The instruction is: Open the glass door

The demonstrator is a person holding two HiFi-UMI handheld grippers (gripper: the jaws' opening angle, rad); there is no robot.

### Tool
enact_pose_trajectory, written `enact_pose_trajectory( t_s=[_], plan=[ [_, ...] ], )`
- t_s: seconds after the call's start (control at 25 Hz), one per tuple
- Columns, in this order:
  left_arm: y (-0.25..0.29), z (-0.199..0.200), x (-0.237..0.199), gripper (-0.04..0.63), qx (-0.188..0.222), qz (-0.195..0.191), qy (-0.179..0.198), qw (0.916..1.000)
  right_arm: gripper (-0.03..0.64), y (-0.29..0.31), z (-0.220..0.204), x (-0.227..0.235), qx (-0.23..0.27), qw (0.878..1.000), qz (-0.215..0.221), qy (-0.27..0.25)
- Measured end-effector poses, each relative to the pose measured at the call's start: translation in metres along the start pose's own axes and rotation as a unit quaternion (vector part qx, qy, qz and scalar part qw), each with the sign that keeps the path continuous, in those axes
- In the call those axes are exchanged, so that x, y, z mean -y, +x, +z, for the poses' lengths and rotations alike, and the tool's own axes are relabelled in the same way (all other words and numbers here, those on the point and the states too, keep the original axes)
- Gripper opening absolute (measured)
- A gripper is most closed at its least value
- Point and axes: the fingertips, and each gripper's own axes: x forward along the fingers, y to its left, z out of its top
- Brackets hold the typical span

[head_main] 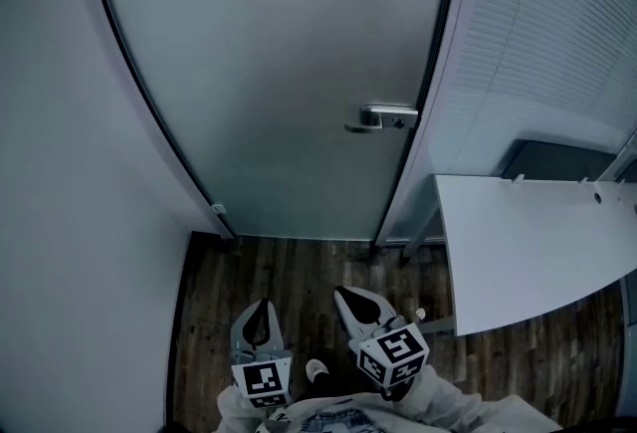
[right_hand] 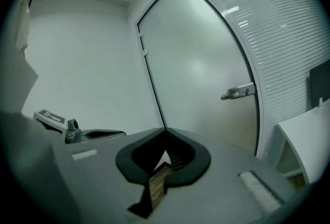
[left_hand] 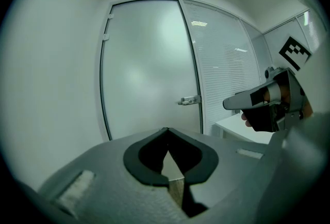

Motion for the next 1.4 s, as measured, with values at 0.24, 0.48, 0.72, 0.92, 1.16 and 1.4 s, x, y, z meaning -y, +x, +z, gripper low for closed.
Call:
enact_pose_trajectory(
  t_s=[0.24, 0.48, 0.72, 0.92, 1.16, 1.4],
  plan=[
    [0.034, -0.003, -0.017, 0.003, 0.003, -0.046, 0.003, 0.9989, 0.006, 0.021, 0.003, 0.006, 0.002, 0.999, -0.045, 0.004],
    [0.064, -0.004, 0.002, 0.005, 0.010, -0.090, -0.002, 0.9959, 0.005, 0.001, -0.002, 0.039, -0.005, 0.994, -0.108, 0.010],
    [0.093, 0.000, 0.039, 0.005, 0.014, -0.128, 0.007, 0.9917, 0.005, -0.008, -0.015, 0.078, -0.016, 0.988, -0.150, 0.036],
    [0.112, 0.010, 0.034, 0.005, 0.018, -0.122, 0.023, 0.9921, 0.006, 0.016, 0.006, 0.095, 0.002, 0.990, -0.141, 0.028],
    [0.154, 0.036, 0.037, 0.005, 0.021, -0.108, 0.026, 0.9936, 0.006, 0.036, 0.044, 0.138, 0.023, 0.990, -0.140, 0.026],
    [0.217, 0.068, 0.061, 0.005, 0.031, -0.122, 0.051, 0.9907, 0.005, 0.057, 0.069, 0.193, 0.037, 0.989, -0.142, 0.036]
  ],
)
